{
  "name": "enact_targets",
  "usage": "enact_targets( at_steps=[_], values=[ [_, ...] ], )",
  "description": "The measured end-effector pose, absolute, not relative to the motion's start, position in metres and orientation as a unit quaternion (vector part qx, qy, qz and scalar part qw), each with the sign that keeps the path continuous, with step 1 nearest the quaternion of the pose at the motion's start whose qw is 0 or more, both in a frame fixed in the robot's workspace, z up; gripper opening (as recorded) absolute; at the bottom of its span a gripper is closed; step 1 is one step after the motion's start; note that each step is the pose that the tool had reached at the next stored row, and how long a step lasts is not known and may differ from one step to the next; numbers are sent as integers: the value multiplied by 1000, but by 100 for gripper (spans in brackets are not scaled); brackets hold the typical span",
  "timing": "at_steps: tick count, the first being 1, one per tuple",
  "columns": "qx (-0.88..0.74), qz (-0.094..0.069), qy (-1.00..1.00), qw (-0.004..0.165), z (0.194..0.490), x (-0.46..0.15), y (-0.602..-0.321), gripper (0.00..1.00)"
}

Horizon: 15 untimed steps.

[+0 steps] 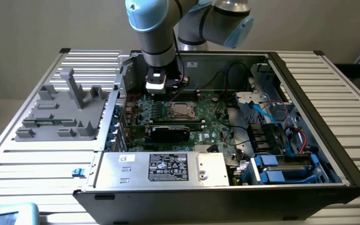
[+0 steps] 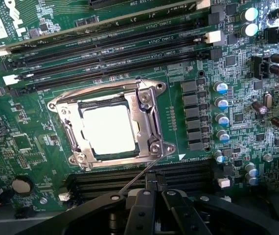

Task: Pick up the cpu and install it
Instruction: 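Install the first cpu locking lever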

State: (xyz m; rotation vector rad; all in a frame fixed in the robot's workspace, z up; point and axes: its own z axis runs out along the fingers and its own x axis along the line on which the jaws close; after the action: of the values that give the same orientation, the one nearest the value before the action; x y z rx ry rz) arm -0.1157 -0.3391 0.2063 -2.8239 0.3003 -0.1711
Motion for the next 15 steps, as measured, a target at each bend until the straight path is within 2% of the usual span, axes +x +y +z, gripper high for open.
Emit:
enact_targets(
  at_steps=[15],
  values=[
    [-980, -62, 122, 147, 202, -115, -338, 11]
  ],
)
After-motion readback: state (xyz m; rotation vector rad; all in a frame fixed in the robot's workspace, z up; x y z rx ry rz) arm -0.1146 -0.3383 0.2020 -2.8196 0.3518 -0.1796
